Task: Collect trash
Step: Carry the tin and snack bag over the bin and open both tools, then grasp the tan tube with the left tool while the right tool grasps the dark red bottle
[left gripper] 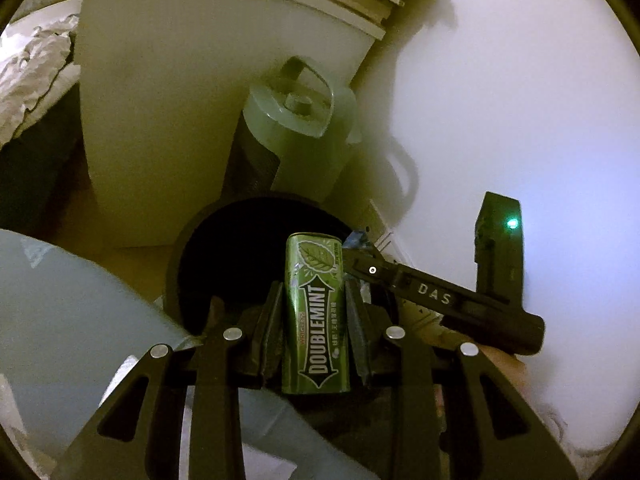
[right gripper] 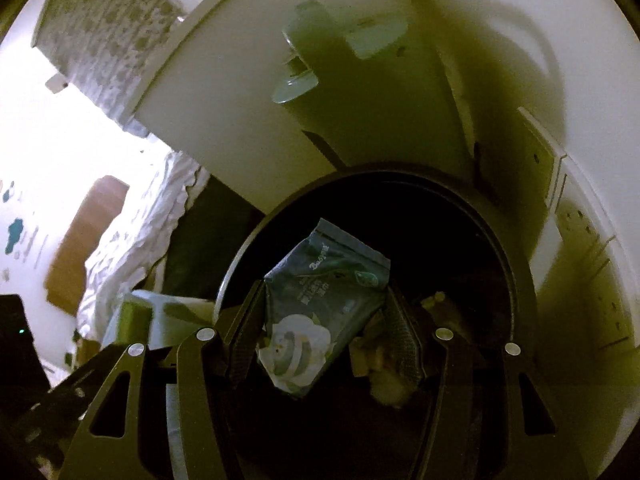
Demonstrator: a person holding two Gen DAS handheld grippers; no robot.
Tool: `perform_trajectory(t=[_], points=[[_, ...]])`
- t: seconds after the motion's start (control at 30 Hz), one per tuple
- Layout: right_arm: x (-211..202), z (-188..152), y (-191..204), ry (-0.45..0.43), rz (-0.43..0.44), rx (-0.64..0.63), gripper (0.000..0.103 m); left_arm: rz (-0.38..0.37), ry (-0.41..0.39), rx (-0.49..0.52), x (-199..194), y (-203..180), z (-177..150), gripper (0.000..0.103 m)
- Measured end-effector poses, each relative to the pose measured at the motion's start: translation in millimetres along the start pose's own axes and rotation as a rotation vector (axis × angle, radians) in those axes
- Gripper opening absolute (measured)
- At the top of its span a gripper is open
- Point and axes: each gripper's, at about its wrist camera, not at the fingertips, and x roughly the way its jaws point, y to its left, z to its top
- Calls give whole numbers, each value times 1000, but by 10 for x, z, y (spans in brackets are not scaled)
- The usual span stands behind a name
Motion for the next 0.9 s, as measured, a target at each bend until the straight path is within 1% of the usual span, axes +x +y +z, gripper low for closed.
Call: perform_trajectory(t=[0.23, 0.43, 0.5, 0.53, 0.6, 0.87, 0.9], points=[[63, -14, 32, 23, -7, -1, 58, 0, 28, -4, 166, 15, 24, 31], [89, -10, 44, 22, -20, 2, 59, 2, 34, -4, 219, 24, 45, 31], [123, 14, 39, 22, -20, 16, 60, 4, 35, -4, 220, 18, 46, 31], [122, 16, 27, 24, -20, 25, 63, 6, 35, -2, 227, 9, 46, 32], [117, 23, 8, 19, -17, 44, 65, 17, 26, 1, 199, 2, 39, 33], [108, 9, -2, 8, 2, 76, 69, 18, 0, 13, 20, -45, 36, 33], [106, 7, 0, 6, 3, 75, 71, 18, -5, 9, -21, -43, 23, 33]])
